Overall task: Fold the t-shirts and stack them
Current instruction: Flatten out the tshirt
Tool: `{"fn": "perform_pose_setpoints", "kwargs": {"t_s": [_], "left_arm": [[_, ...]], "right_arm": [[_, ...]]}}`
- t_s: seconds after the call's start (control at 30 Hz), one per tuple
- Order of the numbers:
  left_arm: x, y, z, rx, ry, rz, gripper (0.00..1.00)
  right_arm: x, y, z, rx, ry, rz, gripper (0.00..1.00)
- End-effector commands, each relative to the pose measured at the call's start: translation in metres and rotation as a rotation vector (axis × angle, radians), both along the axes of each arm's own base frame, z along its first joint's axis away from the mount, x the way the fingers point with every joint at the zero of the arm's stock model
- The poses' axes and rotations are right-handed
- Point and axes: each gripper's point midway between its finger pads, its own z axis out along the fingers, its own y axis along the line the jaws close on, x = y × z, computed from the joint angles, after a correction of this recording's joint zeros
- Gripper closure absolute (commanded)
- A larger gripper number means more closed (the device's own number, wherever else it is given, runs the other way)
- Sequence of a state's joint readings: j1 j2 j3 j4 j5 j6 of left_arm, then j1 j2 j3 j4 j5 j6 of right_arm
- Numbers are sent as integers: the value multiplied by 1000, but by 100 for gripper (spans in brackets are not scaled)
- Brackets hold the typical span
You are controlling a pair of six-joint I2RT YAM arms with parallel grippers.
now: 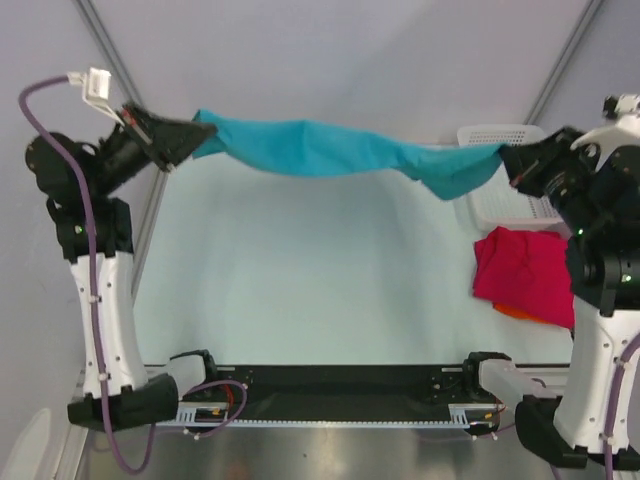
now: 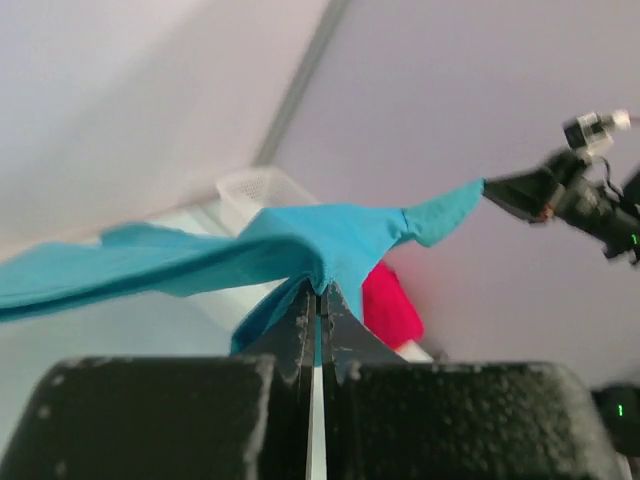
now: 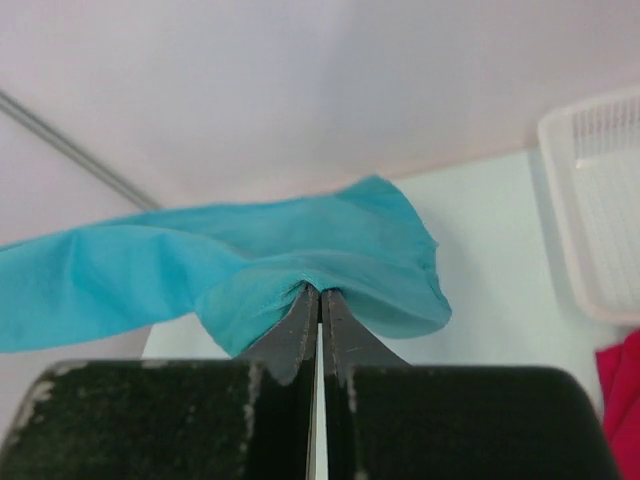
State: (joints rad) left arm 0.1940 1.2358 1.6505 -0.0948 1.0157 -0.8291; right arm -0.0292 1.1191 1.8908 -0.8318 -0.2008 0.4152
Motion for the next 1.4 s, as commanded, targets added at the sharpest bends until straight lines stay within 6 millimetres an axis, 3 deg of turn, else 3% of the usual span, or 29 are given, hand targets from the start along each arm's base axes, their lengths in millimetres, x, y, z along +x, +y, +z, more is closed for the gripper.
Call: {"fn": "perform_pose_setpoints", "kwargs": {"t_s": [0.0, 0.03, 0.07, 0.1, 0.17, 0.23, 0.27, 0.37, 0.47, 0.53, 0.7, 0.77, 0.8, 0.83, 0.87, 0.93, 1.03, 1.13, 1.23, 1.37], "left_arm": [[29, 3, -155, -53, 402, -72, 100], [23, 1, -174, -61, 446, -85, 100], [8, -2, -208, -78, 519, -87, 100], [0, -2, -223, -69, 533, -81, 100], [-24, -5, -265, -68, 630, -47, 100], [-43, -5, -293, -50, 704, -8, 100], [-56, -5, -311, -52, 728, 20, 100], [-83, -10, -335, -79, 783, 43, 100], [-97, -9, -349, -77, 834, 78, 100], [-100, -6, -356, -51, 860, 114, 100], [-95, -2, -347, -18, 845, 129, 98], [-94, -2, -343, -16, 844, 127, 94], [-93, -1, -342, -17, 841, 128, 90], [-93, -1, -340, -18, 837, 131, 76], [-93, -1, -336, -18, 826, 130, 68], [-93, -2, -334, -20, 823, 134, 51], [-90, 2, -327, -10, 807, 166, 1], [-84, 6, -331, 1, 819, 193, 0], [-73, 11, -338, 8, 834, 207, 0], [-47, 16, -348, -9, 854, 209, 1]], "right_arm": [[5, 18, -152, -2, 413, 124, 100], [-10, 21, -161, 4, 424, 138, 100], [-22, 27, -177, 22, 464, 167, 100], [-36, 33, -208, 45, 554, 190, 100], [-67, 43, -225, 95, 583, 232, 100], [-96, 52, -259, 122, 688, 262, 100], [-113, 50, -268, 131, 720, 249, 100], [-140, 46, -285, 123, 795, 227, 100], [-153, 40, -288, 91, 840, 209, 100], [-154, 37, -288, 65, 849, 200, 100], [-151, 35, -300, 46, 905, 205, 99], [-150, 37, -302, 53, 910, 213, 94], [-150, 38, -302, 57, 911, 217, 85], [-149, 38, -301, 58, 909, 222, 78], [-149, 39, -301, 58, 910, 224, 73], [-149, 38, -299, 56, 904, 223, 69], [-146, 40, -297, 63, 897, 230, 55], [-140, 43, -297, 77, 886, 239, 53], [-121, 48, -296, 111, 852, 247, 51], [-70, 57, -304, 164, 751, 262, 48]]}}
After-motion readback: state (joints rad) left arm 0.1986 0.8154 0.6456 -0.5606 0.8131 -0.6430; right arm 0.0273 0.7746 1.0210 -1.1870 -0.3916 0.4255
